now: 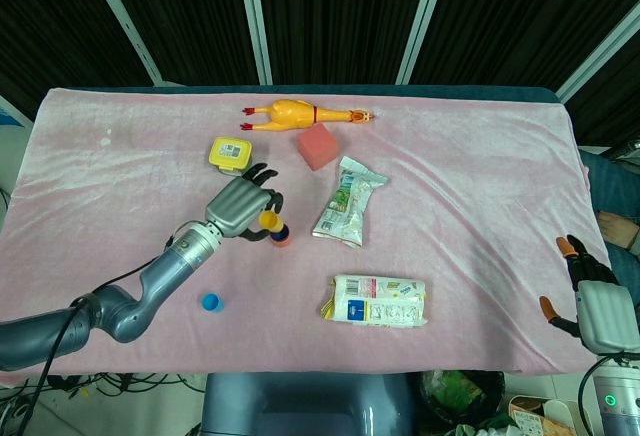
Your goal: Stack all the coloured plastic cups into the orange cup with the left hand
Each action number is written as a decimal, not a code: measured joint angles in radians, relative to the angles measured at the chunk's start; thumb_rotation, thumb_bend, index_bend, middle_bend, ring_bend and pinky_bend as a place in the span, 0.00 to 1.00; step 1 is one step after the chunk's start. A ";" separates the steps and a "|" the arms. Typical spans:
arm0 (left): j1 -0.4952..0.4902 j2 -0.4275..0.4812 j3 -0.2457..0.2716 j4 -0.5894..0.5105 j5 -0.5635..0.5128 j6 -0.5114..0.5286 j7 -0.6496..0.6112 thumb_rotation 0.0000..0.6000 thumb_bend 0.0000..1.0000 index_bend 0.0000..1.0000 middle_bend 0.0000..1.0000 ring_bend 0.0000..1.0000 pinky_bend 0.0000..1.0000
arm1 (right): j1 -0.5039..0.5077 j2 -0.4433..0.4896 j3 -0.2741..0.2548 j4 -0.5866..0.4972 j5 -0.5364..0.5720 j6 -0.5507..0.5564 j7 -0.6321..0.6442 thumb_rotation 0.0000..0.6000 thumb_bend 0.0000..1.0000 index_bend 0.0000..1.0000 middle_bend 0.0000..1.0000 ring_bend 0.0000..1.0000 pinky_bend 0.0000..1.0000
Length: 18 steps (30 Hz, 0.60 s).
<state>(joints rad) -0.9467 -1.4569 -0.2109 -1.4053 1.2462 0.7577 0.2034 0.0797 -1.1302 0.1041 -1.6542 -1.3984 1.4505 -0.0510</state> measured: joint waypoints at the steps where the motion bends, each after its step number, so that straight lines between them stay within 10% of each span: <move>1: -0.004 -0.005 0.001 0.006 -0.003 -0.002 0.001 1.00 0.26 0.48 0.52 0.09 0.07 | 0.000 0.000 0.000 0.000 -0.001 0.001 0.000 1.00 0.25 0.04 0.04 0.16 0.21; 18: -0.040 -0.066 0.025 0.078 -0.020 -0.033 -0.004 1.00 0.26 0.47 0.51 0.09 0.07 | 0.000 0.001 0.001 0.000 0.001 -0.001 0.003 1.00 0.25 0.04 0.05 0.16 0.21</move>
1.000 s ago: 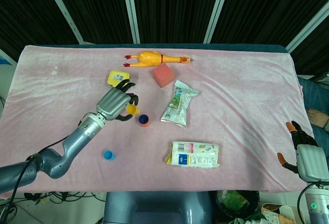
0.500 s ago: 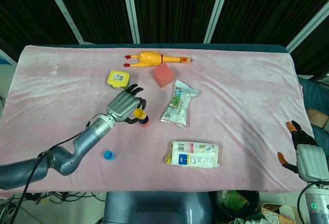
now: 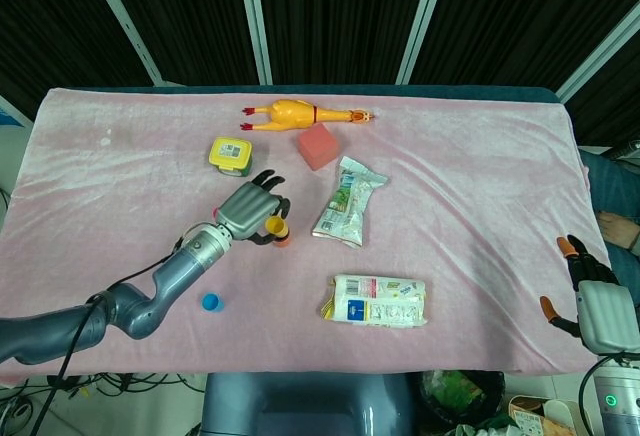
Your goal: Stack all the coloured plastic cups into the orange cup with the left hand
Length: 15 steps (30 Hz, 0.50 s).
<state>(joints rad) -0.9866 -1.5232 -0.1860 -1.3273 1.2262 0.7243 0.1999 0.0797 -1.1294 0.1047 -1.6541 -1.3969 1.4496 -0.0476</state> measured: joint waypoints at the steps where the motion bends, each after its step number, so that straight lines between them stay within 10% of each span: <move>1: -0.002 -0.003 0.001 0.004 0.000 -0.001 -0.002 1.00 0.26 0.47 0.51 0.09 0.07 | 0.000 0.000 0.000 0.000 0.000 0.000 0.000 1.00 0.25 0.04 0.05 0.16 0.21; 15: -0.004 -0.021 0.025 0.026 -0.007 0.003 0.015 1.00 0.26 0.23 0.25 0.02 0.05 | 0.000 0.001 0.000 0.000 0.002 -0.001 0.001 1.00 0.25 0.04 0.05 0.16 0.21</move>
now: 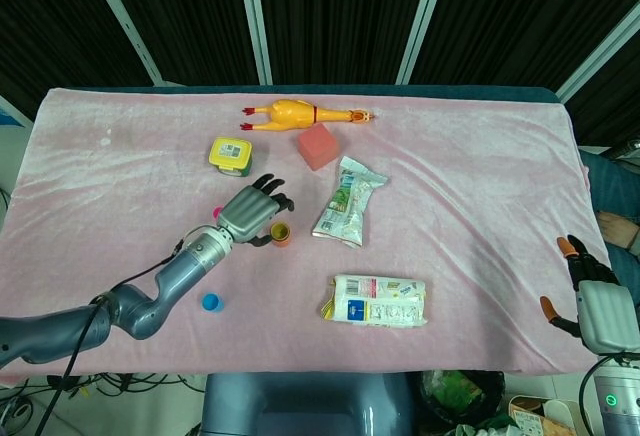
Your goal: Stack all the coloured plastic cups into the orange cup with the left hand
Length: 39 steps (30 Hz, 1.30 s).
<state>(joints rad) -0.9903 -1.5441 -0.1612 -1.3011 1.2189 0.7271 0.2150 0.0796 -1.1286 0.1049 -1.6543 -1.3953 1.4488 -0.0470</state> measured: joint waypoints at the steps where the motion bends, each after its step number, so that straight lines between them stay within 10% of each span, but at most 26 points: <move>1: 0.004 0.006 0.000 -0.013 0.002 0.009 -0.001 1.00 0.26 0.23 0.25 0.02 0.05 | 0.000 0.000 0.000 0.000 0.000 0.000 -0.001 1.00 0.25 0.04 0.05 0.16 0.21; 16: 0.071 0.197 0.029 -0.237 0.032 0.098 0.050 1.00 0.26 0.25 0.29 0.03 0.05 | 0.000 -0.003 -0.001 -0.001 -0.001 0.002 -0.008 1.00 0.25 0.04 0.05 0.16 0.21; 24: 0.206 0.332 0.146 -0.386 0.113 0.210 0.069 1.00 0.25 0.25 0.31 0.03 0.05 | -0.002 -0.005 0.002 -0.003 0.003 0.008 -0.016 1.00 0.25 0.04 0.04 0.16 0.21; 39: 0.269 0.317 0.225 -0.363 0.242 0.201 -0.019 1.00 0.22 0.25 0.34 0.03 0.05 | -0.001 -0.008 0.002 -0.002 0.002 0.007 -0.022 1.00 0.25 0.04 0.05 0.16 0.21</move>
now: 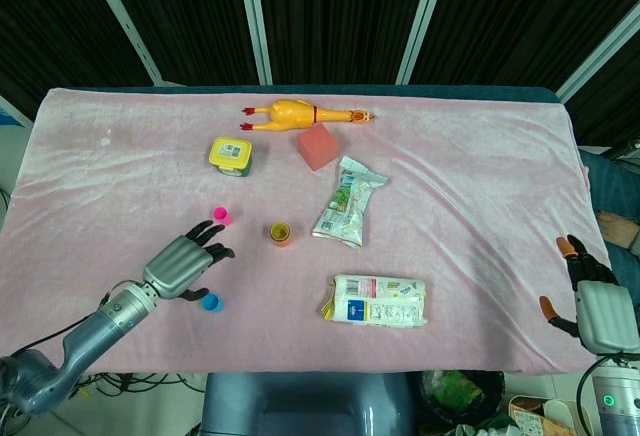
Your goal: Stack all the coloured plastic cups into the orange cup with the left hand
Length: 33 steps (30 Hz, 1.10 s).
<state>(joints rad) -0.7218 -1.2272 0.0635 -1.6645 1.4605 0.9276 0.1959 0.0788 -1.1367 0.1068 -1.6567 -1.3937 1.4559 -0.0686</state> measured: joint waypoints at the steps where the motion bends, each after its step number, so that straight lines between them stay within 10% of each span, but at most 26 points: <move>1: 0.001 0.000 0.003 -0.005 0.006 -0.003 -0.001 1.00 0.22 0.26 0.34 0.03 0.05 | 0.000 0.000 0.000 0.001 0.000 0.000 0.001 1.00 0.25 0.04 0.05 0.16 0.21; 33: 0.058 -0.029 0.056 0.014 0.068 -0.030 0.030 1.00 0.22 0.32 0.40 0.03 0.05 | 0.002 -0.001 -0.001 -0.001 -0.001 -0.005 0.003 1.00 0.25 0.04 0.05 0.16 0.21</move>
<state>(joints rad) -0.6639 -1.2562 0.1194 -1.6510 1.5284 0.8973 0.2258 0.0811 -1.1377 0.1058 -1.6580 -1.3946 1.4511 -0.0658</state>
